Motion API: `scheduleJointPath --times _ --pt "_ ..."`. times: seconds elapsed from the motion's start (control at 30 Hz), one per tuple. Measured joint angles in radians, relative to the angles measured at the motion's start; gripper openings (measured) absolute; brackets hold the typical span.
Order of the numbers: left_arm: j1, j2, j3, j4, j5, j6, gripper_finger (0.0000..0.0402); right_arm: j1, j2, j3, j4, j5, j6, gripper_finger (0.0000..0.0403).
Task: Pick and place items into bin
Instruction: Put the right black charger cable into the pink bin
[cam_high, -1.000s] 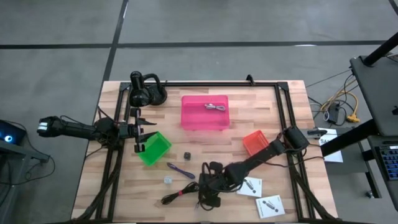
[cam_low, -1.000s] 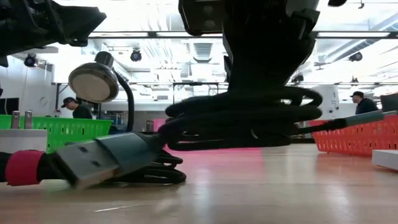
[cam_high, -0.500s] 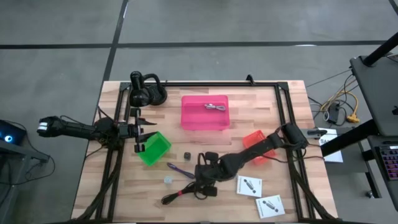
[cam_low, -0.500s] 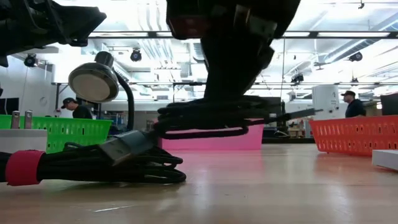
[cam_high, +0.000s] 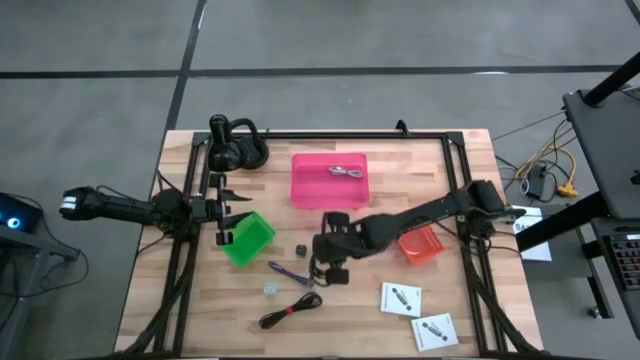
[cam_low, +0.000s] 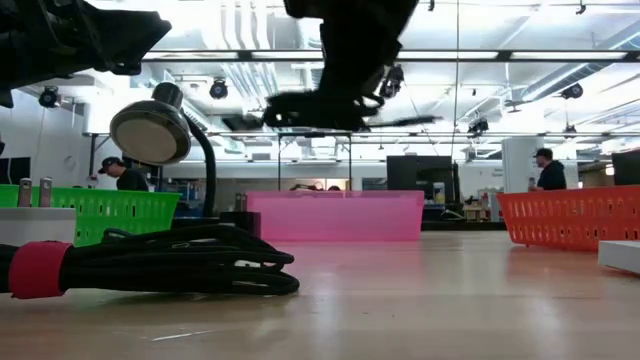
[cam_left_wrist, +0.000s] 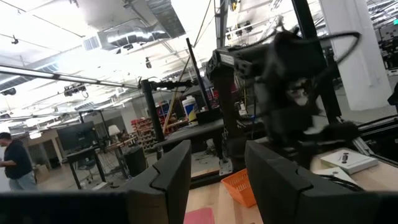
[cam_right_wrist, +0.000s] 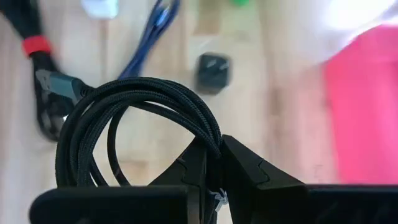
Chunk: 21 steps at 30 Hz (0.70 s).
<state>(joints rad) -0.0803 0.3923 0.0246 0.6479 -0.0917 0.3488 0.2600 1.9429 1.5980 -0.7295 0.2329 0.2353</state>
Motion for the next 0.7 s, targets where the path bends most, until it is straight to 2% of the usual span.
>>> scheduleJointPath --times 0.4,0.7 --pt "0.000 0.000 0.000 -0.001 0.000 0.000 0.0137 -0.146 -0.054 -0.001 -0.009 0.006 -0.204 0.0027" --pt "0.000 0.002 0.000 -0.001 0.000 -0.001 0.0137 -0.311 -0.054 -0.002 -0.046 0.002 -0.373 0.0027"
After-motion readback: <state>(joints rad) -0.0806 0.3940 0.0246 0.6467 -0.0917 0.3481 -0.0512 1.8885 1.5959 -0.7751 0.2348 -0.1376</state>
